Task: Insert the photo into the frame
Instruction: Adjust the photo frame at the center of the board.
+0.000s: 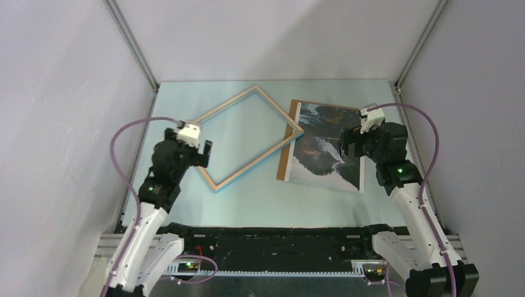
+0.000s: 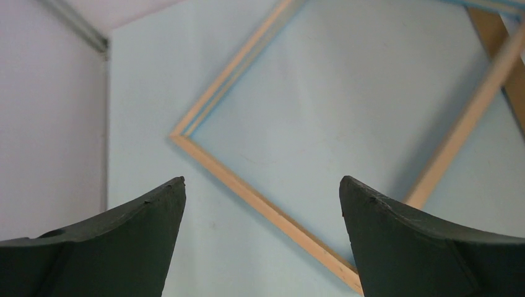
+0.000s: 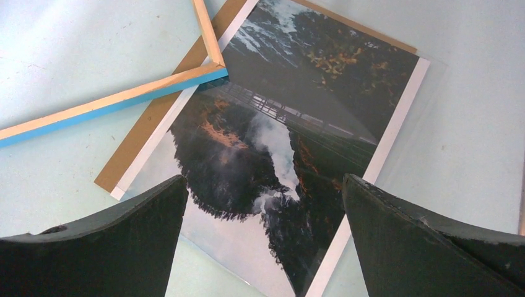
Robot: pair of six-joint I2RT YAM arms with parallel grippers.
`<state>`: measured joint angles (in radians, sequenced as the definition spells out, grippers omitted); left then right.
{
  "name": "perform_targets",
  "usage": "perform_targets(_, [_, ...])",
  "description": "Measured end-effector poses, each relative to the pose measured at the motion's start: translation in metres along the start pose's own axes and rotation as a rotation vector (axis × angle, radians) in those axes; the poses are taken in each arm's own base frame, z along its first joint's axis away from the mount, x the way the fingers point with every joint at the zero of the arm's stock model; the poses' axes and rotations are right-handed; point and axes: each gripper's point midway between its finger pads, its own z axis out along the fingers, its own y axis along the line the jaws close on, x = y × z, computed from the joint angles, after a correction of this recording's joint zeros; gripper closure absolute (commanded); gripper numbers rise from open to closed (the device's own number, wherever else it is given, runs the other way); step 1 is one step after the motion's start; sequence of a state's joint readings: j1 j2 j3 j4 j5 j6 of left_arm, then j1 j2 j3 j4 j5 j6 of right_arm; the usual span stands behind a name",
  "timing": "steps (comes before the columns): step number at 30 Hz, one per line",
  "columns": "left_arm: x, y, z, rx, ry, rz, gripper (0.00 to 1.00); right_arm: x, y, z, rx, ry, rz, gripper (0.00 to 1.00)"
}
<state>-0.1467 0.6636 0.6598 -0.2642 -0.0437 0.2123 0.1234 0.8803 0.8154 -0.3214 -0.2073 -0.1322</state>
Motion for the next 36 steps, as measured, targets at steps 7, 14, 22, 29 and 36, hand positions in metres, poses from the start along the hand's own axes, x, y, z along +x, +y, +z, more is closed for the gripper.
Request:
perform_targets(7, [0.044, -0.072, 0.033, 0.220, 0.222, 0.215, 0.02, 0.004, 0.004, 0.002, -0.027, 0.014, 0.000, 0.00])
perform_targets(14, [0.075, -0.119, 0.066, 0.347, 0.422, 0.326, 0.02, 0.006, 0.008, 0.003, -0.051, 0.023, 0.002, 0.00])
perform_targets(22, [0.099, -0.170, 0.096, 0.478, 0.576, 0.343, 0.02, 0.011, 0.009, 0.006, -0.062, 0.045, 0.002, 0.00])
perform_targets(29, [0.117, -0.206, 0.108, 0.571, 0.668, 0.323, 0.07, 0.012, 0.008, 0.005, -0.062, 0.045, 0.005, 0.00])
perform_targets(36, [0.130, -0.223, 0.115, 0.601, 0.727, 0.285, 0.25, 0.012, 0.004, 0.004, -0.061, 0.045, 0.016, 0.00])
